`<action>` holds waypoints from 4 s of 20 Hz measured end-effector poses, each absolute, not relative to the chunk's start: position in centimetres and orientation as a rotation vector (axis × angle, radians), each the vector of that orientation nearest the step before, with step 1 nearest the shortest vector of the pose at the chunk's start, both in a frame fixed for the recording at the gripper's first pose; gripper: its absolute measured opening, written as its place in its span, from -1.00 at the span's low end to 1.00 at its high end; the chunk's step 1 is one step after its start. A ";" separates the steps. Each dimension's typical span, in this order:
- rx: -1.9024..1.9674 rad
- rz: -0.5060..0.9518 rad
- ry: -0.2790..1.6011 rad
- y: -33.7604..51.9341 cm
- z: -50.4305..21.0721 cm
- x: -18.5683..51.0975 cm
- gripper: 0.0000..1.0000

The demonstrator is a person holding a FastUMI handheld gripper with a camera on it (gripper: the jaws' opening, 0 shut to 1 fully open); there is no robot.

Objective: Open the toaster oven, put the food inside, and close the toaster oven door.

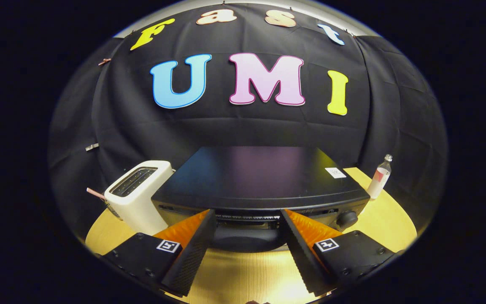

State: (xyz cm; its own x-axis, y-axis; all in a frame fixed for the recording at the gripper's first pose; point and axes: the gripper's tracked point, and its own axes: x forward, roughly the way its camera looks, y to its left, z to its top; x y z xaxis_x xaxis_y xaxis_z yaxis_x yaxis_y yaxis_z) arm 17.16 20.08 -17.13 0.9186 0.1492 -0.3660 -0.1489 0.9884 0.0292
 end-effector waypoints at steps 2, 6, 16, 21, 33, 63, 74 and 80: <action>0.000 0.160 0.372 19.9 -17.5 15.6 0.99; 0.006 0.169 0.382 19.7 -18.5 12.9 0.98; -0.093 0.194 0.431 19.3 -23.1 7.3 0.98; -0.087 0.227 0.526 18.8 -27.3 5.1 0.98; -0.068 0.320 0.570 12.8 -24.3 1.7 0.98; 0.092 0.266 0.980 -12.7 -34.1 2.5 0.82; 0.106 0.222 1.042 -13.1 -35.0 2.6 -0.39; 0.024 0.213 1.069 -13.1 -34.9 2.2 -0.59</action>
